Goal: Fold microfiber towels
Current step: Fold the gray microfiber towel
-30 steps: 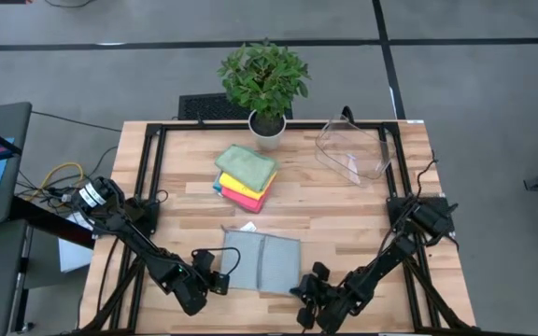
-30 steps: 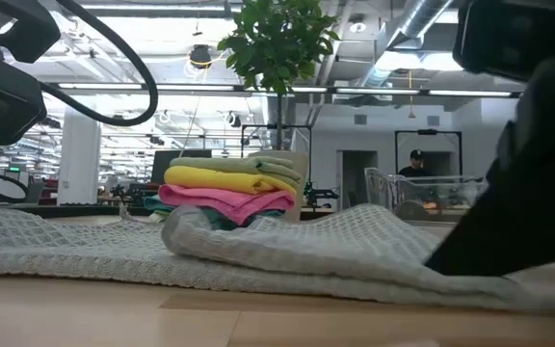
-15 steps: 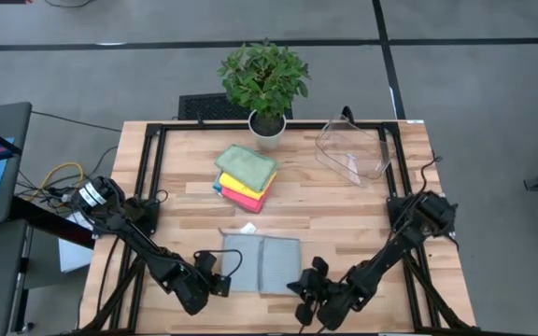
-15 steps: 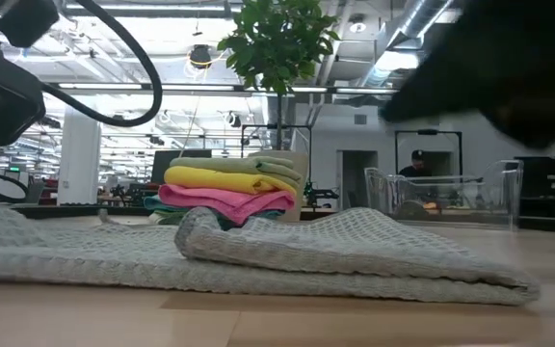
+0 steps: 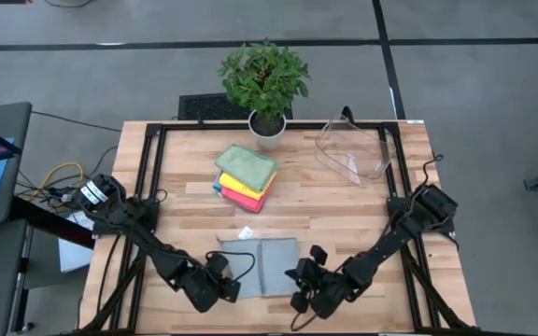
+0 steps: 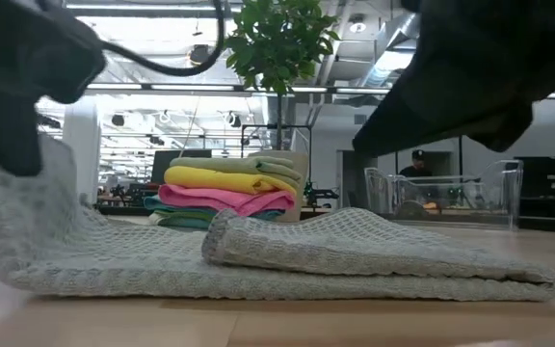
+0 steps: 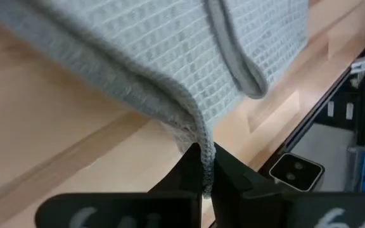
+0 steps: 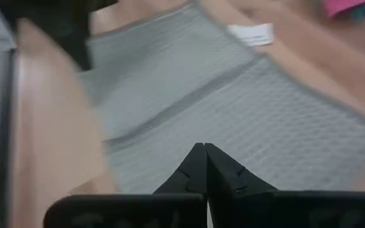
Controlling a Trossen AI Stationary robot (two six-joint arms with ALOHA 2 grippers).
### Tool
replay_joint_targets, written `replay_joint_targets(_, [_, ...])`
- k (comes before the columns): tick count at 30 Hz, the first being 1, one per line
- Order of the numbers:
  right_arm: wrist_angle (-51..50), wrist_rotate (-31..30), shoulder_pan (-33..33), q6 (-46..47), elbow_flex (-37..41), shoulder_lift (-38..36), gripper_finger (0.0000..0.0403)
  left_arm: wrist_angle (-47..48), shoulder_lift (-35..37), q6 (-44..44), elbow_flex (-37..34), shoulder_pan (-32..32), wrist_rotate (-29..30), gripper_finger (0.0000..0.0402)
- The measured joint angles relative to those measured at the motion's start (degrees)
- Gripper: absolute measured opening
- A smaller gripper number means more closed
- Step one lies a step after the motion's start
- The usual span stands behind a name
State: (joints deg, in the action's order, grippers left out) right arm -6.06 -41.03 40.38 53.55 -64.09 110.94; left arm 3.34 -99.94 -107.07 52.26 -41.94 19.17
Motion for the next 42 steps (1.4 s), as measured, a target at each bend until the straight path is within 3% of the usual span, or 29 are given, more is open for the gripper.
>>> replay_joint_targets(5, [-3.4,-2.5,-1.8,2.9,2.4,0.0,0.0010,0.1,0.0,4.4,1.5,2.5,-2.5,0.0001])
replay_joint_targets(12, [0.3,0.7,-2.6,6.9,8.3,0.0,0.0020,0.2,0.0,10.7,3.9,5.7,-7.8,0.0001])
replay_joint_targets(22, [1.9,3.0,-3.5,5.0,8.3,0.1,0.0016,0.1,0.0,21.2,8.2,11.6,-18.2,0.0000])
replay_joint_targets(27, [4.9,5.9,-4.2,5.1,8.1,2.9,0.0016,0.3,0.0,24.0,9.8,13.7,-21.0,0.0000])
replay_joint_targets(42, [8.7,6.5,-5.2,3.2,8.2,3.6,0.0016,0.2,-0.5,26.9,12.6,15.7,-26.1,0.0000])
